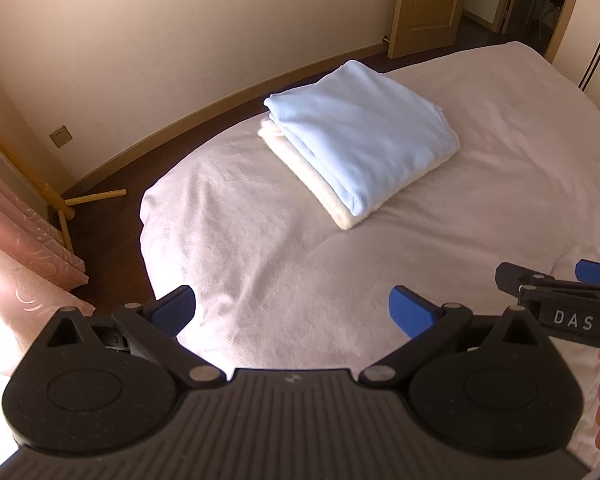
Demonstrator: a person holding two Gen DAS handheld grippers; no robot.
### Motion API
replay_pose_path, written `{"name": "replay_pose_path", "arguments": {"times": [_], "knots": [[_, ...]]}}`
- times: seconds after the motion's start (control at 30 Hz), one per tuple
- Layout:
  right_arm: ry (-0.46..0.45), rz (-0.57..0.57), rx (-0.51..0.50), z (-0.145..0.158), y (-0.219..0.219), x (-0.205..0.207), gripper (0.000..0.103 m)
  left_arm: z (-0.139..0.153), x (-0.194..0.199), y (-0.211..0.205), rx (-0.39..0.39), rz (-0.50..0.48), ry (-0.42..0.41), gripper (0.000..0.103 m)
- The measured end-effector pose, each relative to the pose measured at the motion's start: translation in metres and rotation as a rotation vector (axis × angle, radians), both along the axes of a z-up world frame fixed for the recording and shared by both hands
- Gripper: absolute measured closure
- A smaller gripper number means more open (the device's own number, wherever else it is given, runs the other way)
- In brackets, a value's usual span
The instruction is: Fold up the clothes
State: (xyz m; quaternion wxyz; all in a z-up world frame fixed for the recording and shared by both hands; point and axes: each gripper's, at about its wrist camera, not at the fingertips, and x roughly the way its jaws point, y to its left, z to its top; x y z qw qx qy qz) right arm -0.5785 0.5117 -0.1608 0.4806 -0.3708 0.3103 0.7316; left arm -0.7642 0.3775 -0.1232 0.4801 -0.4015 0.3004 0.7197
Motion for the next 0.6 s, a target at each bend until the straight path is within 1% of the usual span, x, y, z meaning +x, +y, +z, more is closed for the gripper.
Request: {"name": "replay_pose_path", "arguments": {"times": [0.3, 0.43, 0.6], "knots": [[0.007, -0.012, -0.025, -0.011, 0.036, -0.027, 0.000, -0.010, -0.031, 0.036, -0.018, -0.021, -0.008, 0.001], [0.003, -0.027, -0.032, -0.012, 0.047, -0.043, 0.000, -0.014, -0.046, 0.053, -0.035, -0.051, -0.014, 0.001], [-0.004, -0.058, -0.042, -0.012, 0.059, -0.061, 0.000, -0.014, -0.066, 0.069, -0.044, -0.097, 0.002, 0.001]]}}
